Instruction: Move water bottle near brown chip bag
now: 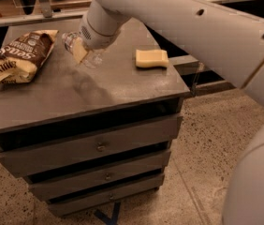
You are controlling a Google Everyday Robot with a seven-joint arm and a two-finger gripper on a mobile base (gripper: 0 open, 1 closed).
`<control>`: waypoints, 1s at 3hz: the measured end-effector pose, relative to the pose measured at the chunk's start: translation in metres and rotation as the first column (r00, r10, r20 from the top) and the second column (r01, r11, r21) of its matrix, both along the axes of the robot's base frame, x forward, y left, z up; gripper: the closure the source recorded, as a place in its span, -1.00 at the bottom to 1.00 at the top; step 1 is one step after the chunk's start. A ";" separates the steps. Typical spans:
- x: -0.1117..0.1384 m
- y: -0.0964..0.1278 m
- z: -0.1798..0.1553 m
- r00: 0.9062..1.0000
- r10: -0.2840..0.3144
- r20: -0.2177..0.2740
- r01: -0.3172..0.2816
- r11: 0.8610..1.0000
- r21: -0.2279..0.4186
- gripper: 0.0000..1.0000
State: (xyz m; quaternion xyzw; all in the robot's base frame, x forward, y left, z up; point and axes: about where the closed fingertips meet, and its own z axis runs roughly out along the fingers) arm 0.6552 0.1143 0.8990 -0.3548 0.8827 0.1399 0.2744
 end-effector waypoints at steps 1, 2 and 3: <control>0.000 0.027 0.001 1.000 -0.001 -0.020 0.001 1.000 0.013 1.00; 0.000 0.052 -0.004 1.000 -0.004 -0.030 0.005 1.000 0.031 1.00; -0.001 0.071 -0.014 0.999 -0.007 -0.047 0.009 0.999 0.038 1.00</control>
Offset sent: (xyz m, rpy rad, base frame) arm 0.0012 0.0818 -0.0071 0.0571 0.0384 -0.0155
